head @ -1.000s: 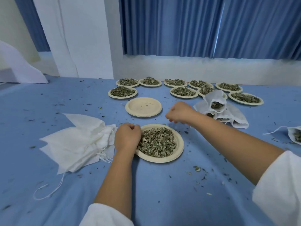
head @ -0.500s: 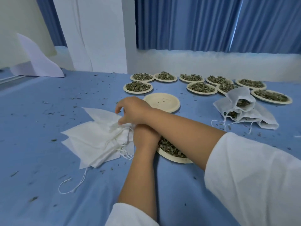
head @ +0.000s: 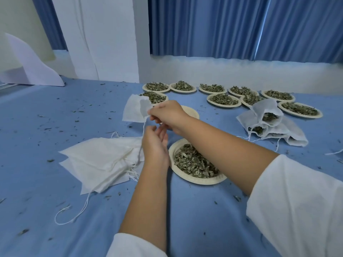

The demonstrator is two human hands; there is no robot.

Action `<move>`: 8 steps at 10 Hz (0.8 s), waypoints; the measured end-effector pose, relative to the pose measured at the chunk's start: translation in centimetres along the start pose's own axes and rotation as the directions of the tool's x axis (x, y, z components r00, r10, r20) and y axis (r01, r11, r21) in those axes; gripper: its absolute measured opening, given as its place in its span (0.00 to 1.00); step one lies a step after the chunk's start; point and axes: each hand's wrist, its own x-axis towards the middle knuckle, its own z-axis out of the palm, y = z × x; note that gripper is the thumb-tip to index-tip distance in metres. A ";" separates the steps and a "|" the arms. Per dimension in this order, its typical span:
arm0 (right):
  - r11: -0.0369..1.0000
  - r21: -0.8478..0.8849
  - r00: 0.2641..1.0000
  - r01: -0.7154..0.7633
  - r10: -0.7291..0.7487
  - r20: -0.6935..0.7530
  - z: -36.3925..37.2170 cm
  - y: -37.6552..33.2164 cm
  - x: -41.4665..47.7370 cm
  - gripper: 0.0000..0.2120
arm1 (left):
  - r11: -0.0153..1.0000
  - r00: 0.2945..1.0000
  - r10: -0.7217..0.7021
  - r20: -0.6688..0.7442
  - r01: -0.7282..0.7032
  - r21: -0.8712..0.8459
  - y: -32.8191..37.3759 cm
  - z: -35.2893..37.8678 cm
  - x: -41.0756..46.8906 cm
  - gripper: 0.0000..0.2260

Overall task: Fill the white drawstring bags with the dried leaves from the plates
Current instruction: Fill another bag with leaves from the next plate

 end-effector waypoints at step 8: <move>0.918 -0.343 0.938 0.199 -0.280 -0.205 -8.2 7.9 -6.2 0.14 | 0.878 0.959 0.258 0.118 -0.284 0.385 0.1 2.7 1.4 0.05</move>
